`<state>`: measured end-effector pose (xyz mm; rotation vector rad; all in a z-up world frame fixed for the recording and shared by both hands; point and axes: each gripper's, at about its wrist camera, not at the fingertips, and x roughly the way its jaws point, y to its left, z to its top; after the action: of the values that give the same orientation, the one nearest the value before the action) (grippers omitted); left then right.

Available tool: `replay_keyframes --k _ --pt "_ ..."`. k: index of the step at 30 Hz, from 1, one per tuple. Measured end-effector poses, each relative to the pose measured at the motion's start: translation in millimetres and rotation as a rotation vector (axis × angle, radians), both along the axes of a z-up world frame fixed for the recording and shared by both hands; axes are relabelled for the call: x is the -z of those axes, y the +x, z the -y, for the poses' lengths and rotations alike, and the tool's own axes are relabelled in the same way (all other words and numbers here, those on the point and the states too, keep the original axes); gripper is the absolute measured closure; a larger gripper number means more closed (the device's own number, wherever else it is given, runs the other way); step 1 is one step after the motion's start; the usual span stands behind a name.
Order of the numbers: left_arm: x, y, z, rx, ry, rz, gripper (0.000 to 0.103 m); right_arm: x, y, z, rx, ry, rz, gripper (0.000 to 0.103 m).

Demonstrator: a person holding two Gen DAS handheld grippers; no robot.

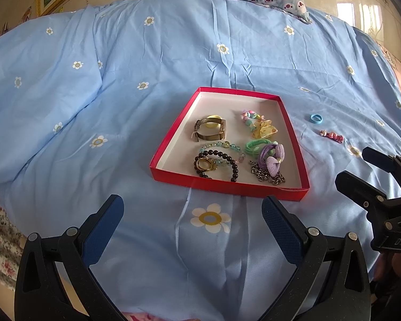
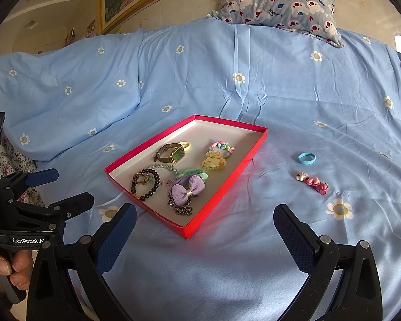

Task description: Organize jewelry

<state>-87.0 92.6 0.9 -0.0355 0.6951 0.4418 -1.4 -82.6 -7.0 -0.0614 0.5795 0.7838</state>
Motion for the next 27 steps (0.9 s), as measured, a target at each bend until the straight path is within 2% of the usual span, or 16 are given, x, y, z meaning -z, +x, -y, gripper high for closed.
replay_keyframes --k 27 --pt "1.8 6.3 -2.8 0.008 -0.002 0.003 0.000 -3.4 1.2 -3.1 -0.002 0.000 0.001 0.000"
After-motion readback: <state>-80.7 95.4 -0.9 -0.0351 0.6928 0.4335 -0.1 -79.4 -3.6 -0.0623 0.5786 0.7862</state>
